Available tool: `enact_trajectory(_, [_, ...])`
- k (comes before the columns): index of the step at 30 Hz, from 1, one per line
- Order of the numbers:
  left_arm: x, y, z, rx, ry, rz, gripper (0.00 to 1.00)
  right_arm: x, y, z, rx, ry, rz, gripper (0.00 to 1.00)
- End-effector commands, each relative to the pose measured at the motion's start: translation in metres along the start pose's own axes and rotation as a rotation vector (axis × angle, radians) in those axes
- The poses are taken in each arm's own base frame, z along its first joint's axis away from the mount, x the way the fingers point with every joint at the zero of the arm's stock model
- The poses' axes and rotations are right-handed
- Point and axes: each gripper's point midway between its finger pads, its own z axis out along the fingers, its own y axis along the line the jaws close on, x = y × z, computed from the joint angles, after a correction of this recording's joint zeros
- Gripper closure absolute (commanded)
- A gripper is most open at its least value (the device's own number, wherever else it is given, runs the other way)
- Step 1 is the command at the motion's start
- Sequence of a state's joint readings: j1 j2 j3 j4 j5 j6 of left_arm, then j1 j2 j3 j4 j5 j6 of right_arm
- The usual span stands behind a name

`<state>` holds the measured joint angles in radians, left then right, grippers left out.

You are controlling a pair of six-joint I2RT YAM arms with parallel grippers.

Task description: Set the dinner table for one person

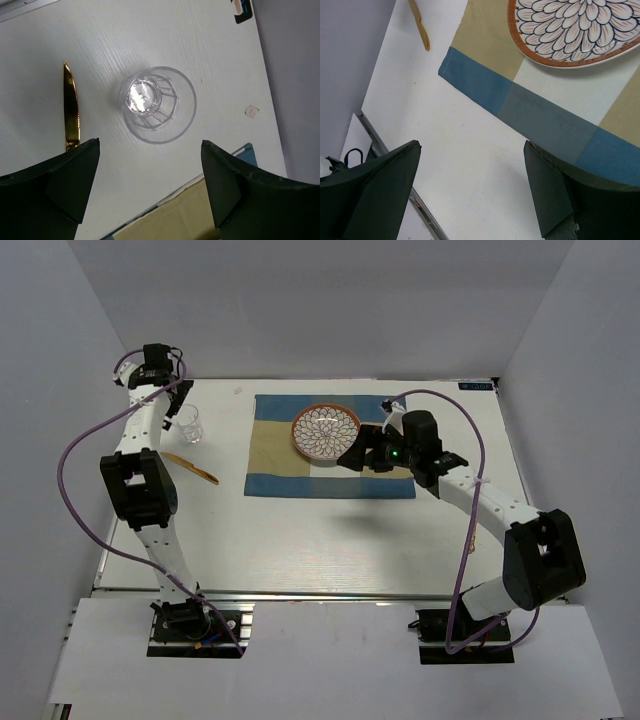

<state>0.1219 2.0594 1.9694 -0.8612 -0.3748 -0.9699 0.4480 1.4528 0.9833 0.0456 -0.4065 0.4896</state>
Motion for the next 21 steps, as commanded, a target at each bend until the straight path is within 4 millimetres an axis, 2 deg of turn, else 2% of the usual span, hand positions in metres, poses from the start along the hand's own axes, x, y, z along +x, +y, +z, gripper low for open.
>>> enact_trajectory(1, [-0.007, -0.004, 0.013, 0.020, -0.008, 0.010, 0.10, -0.003, 0.018, 0.005, -0.075, -0.017, -0.041, 0.11])
enact_trajectory(2, [-0.002, 0.001, 0.027, -0.003, 0.009, 0.013, 0.12, -0.001, 0.016, 0.007, -0.072, -0.010, -0.038, 0.11])
enact_trajectory(5, [0.004, 0.007, 0.045, -0.016, 0.014, 0.018, 0.20, 0.002, 0.017, 0.012, -0.062, -0.005, -0.044, 0.11])
enact_trajectory(8, [0.012, 0.007, 0.057, -0.007, 0.025, 0.044, 0.32, 0.004, 0.019, 0.015, -0.058, 0.002, -0.053, 0.11])
enact_trajectory(10, [0.010, 0.008, 0.064, -0.006, 0.023, 0.038, 0.36, 0.004, 0.020, 0.017, -0.058, 0.005, -0.058, 0.11])
enact_trajectory(11, [0.013, 0.007, 0.068, -0.002, 0.033, 0.045, 0.41, 0.005, 0.021, 0.018, -0.054, 0.007, -0.062, 0.11])
enact_trajectory(12, [0.019, 0.007, 0.071, -0.001, 0.055, 0.054, 0.62, 0.006, 0.019, 0.018, -0.044, 0.012, -0.059, 0.11])
enact_trajectory(13, [0.019, 0.006, 0.070, 0.004, 0.060, 0.060, 0.73, 0.008, 0.020, 0.019, -0.033, 0.014, -0.064, 0.11])
enact_trajectory(14, [0.014, 0.002, 0.066, 0.016, 0.056, 0.066, 0.83, -0.001, 0.015, 0.020, 0.011, -0.011, -0.078, 0.11])
enact_trajectory(15, [0.007, -0.006, 0.055, 0.048, 0.052, 0.078, 1.00, -0.001, 0.015, 0.021, 0.047, -0.004, -0.098, 0.11])
enact_trajectory(16, [0.004, -0.008, 0.048, 0.065, 0.051, 0.097, 1.00, 0.005, 0.012, 0.022, 0.056, 0.019, -0.090, 0.11])
enact_trajectory(17, [0.003, -0.021, 0.032, 0.101, 0.038, 0.143, 1.00, -0.004, 0.014, 0.023, 0.083, 0.004, -0.112, 0.11])
enact_trajectory(18, [-0.003, -0.026, 0.021, 0.129, 0.029, 0.159, 1.00, -0.007, 0.016, 0.024, 0.092, 0.002, -0.123, 0.11])
enact_trajectory(19, [-0.010, -0.038, -0.003, 0.191, 0.017, 0.174, 1.00, -0.004, 0.013, 0.027, 0.117, 0.026, -0.124, 0.11])
enact_trajectory(20, [-0.009, -0.039, -0.013, 0.215, 0.031, 0.193, 1.00, -0.014, 0.024, 0.030, 0.110, 0.011, -0.151, 0.11])
enact_trajectory(21, [-0.007, -0.042, -0.026, 0.245, 0.040, 0.210, 1.00, -0.017, 0.025, 0.031, 0.119, 0.012, -0.155, 0.11])
